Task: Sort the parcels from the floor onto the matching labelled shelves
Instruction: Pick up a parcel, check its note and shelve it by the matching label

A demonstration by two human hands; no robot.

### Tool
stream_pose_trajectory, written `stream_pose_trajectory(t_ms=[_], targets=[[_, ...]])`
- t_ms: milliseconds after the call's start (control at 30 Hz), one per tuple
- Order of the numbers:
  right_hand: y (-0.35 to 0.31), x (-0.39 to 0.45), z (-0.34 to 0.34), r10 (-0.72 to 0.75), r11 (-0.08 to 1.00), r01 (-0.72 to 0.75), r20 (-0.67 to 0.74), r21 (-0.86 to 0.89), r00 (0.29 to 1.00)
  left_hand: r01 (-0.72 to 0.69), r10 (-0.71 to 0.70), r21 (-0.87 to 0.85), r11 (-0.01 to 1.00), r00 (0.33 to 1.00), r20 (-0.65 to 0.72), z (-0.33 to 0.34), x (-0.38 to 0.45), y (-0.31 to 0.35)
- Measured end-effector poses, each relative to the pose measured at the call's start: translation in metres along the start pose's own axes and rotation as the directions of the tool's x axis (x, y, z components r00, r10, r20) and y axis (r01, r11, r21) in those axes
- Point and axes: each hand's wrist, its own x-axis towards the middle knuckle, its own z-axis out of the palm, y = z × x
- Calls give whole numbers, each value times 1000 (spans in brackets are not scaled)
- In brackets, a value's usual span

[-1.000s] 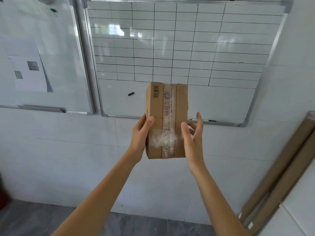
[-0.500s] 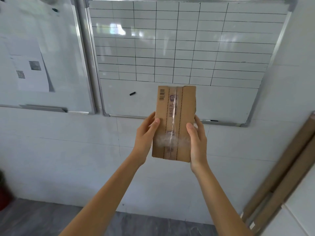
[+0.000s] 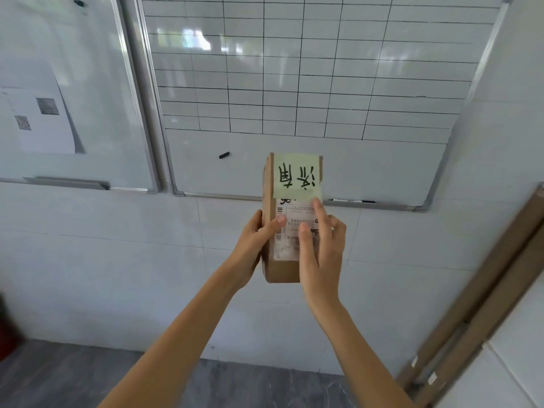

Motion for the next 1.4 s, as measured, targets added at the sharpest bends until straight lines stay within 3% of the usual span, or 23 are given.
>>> stream_pose_trajectory(t_ms=[367, 500, 833, 1033, 1167, 1233, 1333, 1400], targets=[[7, 7, 0, 150, 929, -194, 156, 317, 976, 15, -14, 38, 999, 1000, -20, -7, 1, -7], [5, 23, -8, 212, 835, -322, 278, 447, 937, 95, -103, 84, 992, 990, 95, -19, 1, 1], [12, 64, -44, 377, 730, -555, 442, 400, 814, 148, -277, 356, 923, 898, 343, -37, 8, 38], [14, 62, -41, 410, 718, -525, 332, 457, 849, 198, -310, 372, 907, 911, 271, -28, 7, 32], [19, 62, -46, 433, 711, -470, 202, 522, 879, 248, -394, 511, 823, 898, 198, -37, 3, 26], [20, 62, -48, 477, 666, -457, 136, 589, 869, 293, -408, 462, 837, 897, 171, -47, -1, 17], [17, 57, -44, 540, 594, -433, 63, 678, 840, 353, -374, 156, 923, 916, 143, -54, -11, -5], [14, 48, -35, 568, 559, -410, 28, 721, 823, 367, -353, -50, 929, 918, 179, -49, -13, -20]])
